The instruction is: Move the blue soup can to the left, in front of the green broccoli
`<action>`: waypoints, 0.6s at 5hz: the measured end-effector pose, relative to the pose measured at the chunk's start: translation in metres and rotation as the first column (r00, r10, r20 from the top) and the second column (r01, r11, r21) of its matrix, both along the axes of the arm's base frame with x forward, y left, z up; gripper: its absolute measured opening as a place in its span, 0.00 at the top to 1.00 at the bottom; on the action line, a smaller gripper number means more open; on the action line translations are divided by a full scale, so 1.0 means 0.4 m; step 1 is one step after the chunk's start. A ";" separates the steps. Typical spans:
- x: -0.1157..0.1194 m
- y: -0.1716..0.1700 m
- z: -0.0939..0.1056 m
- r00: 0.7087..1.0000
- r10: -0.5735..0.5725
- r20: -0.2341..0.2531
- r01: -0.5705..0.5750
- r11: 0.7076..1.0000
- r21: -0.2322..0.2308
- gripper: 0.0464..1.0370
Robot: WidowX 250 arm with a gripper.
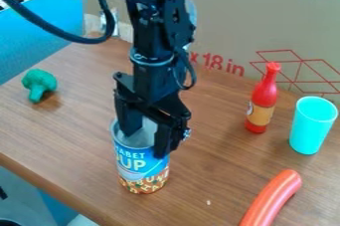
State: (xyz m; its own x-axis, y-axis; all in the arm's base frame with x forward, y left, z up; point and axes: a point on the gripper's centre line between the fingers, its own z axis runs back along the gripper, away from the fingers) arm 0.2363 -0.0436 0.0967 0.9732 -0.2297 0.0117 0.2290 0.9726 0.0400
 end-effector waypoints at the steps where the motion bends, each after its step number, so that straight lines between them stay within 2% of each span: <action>1: 0.001 0.048 -0.003 0.999 0.046 -0.020 -0.045 0.998 0.037 0.04; 3: 0.005 0.213 0.001 0.972 0.221 -0.079 -0.208 0.968 0.137 0.04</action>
